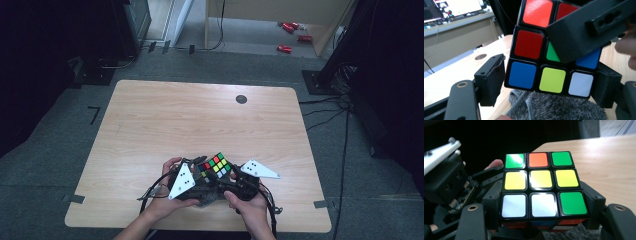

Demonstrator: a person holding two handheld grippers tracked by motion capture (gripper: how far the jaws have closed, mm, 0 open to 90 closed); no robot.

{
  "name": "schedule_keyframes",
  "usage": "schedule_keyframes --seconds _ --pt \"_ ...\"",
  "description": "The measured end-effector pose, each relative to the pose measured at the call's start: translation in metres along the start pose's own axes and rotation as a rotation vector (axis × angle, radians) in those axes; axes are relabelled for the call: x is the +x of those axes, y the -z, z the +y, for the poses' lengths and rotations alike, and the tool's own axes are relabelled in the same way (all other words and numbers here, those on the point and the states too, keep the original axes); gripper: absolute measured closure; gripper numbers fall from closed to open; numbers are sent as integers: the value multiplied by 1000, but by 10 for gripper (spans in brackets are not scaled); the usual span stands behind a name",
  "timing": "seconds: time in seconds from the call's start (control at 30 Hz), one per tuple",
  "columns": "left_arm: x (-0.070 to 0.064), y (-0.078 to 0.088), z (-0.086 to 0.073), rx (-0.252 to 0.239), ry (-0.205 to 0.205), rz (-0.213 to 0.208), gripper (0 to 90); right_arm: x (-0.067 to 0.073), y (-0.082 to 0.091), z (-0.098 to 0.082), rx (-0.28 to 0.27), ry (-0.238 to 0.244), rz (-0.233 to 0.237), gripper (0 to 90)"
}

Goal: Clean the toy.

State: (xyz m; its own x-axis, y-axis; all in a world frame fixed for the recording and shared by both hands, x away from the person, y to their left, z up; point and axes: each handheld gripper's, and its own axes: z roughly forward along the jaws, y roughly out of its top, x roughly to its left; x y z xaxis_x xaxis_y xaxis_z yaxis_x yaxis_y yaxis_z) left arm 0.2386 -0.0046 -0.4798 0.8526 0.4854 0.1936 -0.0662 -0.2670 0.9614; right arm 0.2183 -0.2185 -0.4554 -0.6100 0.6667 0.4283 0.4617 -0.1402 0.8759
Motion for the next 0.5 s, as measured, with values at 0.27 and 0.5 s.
schedule_keyframes --seconds 0.27,0.5 --pt "-3 1 1 9 -30 0 315 -18 -2 -7 -11 -244 110 345" --pt "-1 3 3 22 -36 0 333 -23 -2 -5 -20 -234 133 314"
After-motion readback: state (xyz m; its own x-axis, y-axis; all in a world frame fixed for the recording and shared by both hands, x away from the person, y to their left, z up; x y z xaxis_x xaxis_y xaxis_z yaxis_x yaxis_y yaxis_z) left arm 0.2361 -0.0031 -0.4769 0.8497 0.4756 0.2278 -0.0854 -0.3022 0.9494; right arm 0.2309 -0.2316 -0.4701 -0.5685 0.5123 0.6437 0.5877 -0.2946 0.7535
